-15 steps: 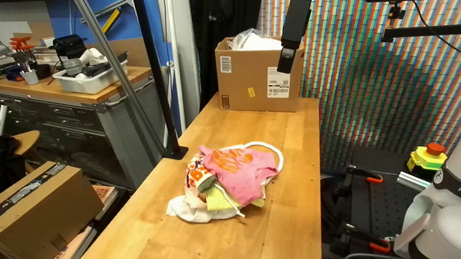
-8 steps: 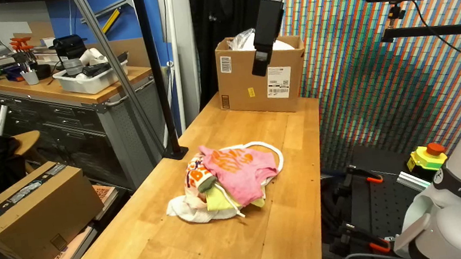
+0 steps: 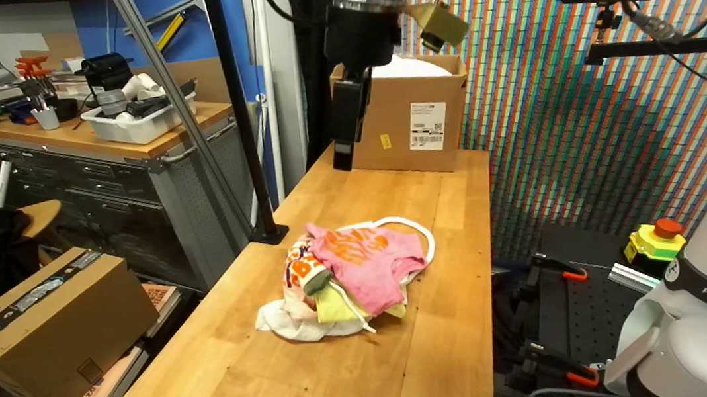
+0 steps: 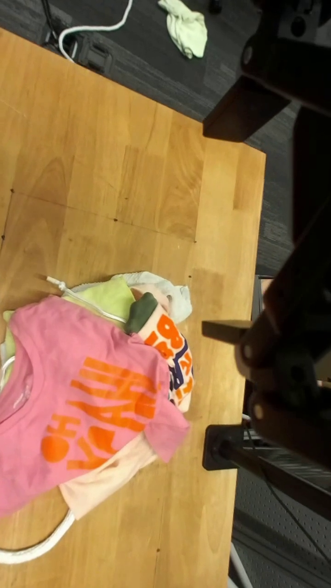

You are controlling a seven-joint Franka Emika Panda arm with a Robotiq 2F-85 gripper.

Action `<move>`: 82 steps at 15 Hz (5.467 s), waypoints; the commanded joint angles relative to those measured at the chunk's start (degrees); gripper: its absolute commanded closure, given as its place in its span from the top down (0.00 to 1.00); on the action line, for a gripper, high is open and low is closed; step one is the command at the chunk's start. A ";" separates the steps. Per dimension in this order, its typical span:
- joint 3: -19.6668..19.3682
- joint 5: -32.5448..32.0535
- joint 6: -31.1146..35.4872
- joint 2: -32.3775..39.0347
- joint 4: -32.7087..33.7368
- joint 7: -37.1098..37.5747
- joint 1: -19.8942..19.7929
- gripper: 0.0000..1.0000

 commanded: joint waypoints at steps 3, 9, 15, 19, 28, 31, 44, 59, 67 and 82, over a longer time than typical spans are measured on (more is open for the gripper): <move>0.08 -1.99 7.27 8.45 0.01 -2.95 -0.42 1.00; -0.85 -4.15 20.42 15.09 -3.67 -2.99 -1.76 1.00; -2.29 -6.29 35.35 21.64 -6.09 -1.72 -3.32 1.00; -5.07 -12.30 40.60 26.00 -5.18 1.44 -2.60 1.00; -10.25 -17.63 44.99 35.16 -0.30 7.37 0.96 1.00; -11.24 -17.83 45.06 37.44 1.20 8.14 2.28 1.00; -19.31 -19.01 43.78 41.93 4.96 10.76 8.08 1.00; -22.40 -29.62 28.27 32.53 1.53 18.58 10.73 0.09; -20.97 -47.03 21.03 23.82 0.57 32.52 7.09 0.08; -15.36 -66.45 21.46 13.21 3.60 56.87 -7.99 0.08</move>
